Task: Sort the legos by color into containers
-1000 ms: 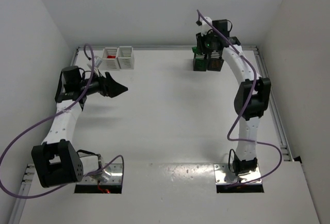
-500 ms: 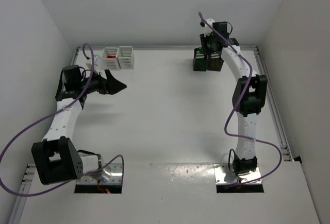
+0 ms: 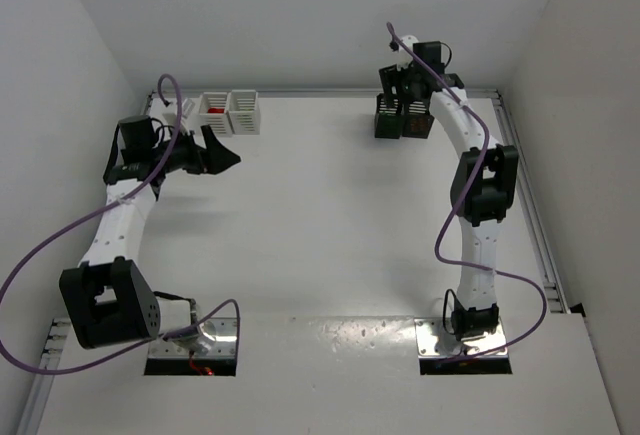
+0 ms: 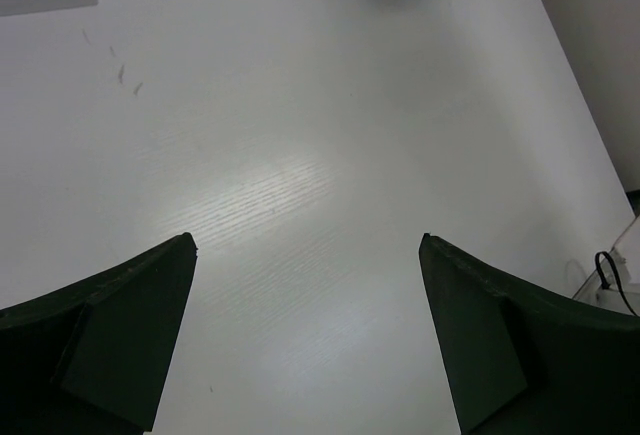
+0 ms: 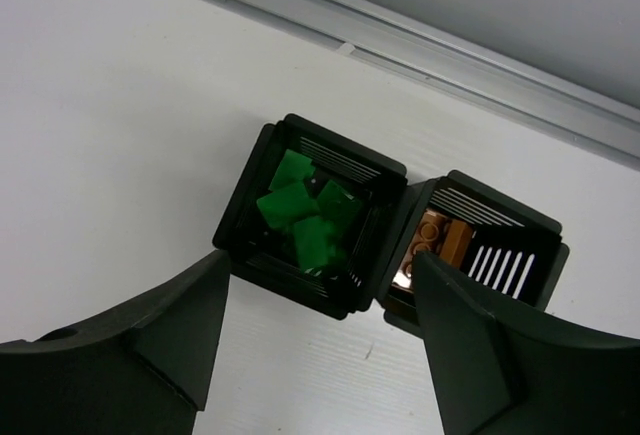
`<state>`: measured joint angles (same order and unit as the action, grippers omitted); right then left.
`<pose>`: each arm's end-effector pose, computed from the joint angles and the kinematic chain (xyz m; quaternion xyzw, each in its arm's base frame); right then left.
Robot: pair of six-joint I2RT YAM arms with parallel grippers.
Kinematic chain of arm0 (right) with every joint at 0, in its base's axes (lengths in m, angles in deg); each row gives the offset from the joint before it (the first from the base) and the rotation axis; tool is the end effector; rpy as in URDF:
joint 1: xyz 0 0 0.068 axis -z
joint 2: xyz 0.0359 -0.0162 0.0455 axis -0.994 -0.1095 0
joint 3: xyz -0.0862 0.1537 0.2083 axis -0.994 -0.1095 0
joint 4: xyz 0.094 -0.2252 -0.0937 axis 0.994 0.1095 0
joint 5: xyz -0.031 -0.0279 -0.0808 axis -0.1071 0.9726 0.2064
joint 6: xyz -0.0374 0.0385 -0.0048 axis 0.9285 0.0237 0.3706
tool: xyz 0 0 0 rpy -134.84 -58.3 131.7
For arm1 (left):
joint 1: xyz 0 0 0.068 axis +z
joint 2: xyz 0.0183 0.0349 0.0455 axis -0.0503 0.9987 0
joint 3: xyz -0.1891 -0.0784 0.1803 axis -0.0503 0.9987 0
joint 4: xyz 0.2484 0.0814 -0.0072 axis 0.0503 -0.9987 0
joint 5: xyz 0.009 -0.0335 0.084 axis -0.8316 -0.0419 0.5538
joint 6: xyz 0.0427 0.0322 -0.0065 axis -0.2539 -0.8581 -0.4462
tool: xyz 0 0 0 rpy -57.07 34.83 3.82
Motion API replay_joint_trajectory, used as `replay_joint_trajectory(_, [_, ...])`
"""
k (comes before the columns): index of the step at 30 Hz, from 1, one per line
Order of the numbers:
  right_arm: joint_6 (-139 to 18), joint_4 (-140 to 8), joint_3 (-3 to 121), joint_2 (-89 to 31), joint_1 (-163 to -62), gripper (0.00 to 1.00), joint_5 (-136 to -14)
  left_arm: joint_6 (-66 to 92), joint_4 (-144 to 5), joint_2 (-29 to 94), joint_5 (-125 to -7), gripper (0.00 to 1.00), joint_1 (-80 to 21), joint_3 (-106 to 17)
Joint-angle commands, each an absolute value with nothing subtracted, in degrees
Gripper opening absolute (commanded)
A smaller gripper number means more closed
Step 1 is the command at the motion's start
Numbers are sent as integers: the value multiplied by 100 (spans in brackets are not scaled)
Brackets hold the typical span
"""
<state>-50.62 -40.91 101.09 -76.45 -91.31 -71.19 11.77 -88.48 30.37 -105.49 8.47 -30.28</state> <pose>0.5198 0.0714 0.2675 -0.0950 0.8870 0.0453 0.4495 0.2795 0.0292 0.3068 0.0421 0.8227 -0.3514 0.4448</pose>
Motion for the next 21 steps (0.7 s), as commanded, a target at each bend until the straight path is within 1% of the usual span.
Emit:
replay_joint_trajectory(1, [-5193,-4024,10154,-7045,-9118,75,-7554,864,-9022,2962,-10252,100,907,-3367])
replay_joint_trajectory(3, [-5193,-3753,9691,-6370,-9118,78,-7907,662,-9215,2838,-10093,100,907,-3419])
replay_joint_trajectory(4, [-5115,-3664,9444,-6115,-9118,78,-8256,522,-9268,2786,-9831,100,907,-3420])
replay_joint_trajectory(5, [-5036,-3602,8815,-5538,-9118,81,-8408,520,-9269,2698,-9603,100,907,-3420])
replay_joint_trajectory(6, [-5035,-3602,8417,-5228,-9118,81,-8575,468,-9321,2697,-9357,100,907,-3420])
replay_joint_trajectory(7, [-4974,-3601,7978,-4894,-9118,81,-8576,407,-9321,2636,-9110,100,907,-3420])
replay_joint_trajectory(8, [-4973,-3706,7060,-4560,-9118,82,-8576,328,-9487,2636,-8769,100,907,-3420])
replay_joint_trajectory(9, [-4973,-3811,6589,-4217,-9066,82,-8498,214,-9567,2636,-8643,100,907,-3420])
replay_joint_trajectory(10, [-4973,-4047,6150,-3570,-9066,84,-8410,-40,-9628,2636,-8555,100,907,-3368])
replay_joint_trajectory(11, [-4973,-4119,5423,-3276,-9005,84,-8357,-129,-9690,2575,-8398,100,907,-3289])
replay_joint_trajectory(13, [-4973,-4172,4638,-2679,-8943,85,-8234,-183,-9690,2479,-8212,100,907,-3114])
replay_joint_trajectory(15, [-5043,-4173,4214,-2387,-8943,85,-8181,-235,-9690,2399,-8036,100,907,-3007])
replay_joint_trajectory(16, [-5191,-4251,3533,-2064,-8838,86,-8111,-235,-9690,2338,-7923,100,907,-2772])
replay_joint_trajectory(21, [-5307,-4313,3262,-1674,-8785,86,-8050,-350,-9690,2057,-7843,100,960,-2436])
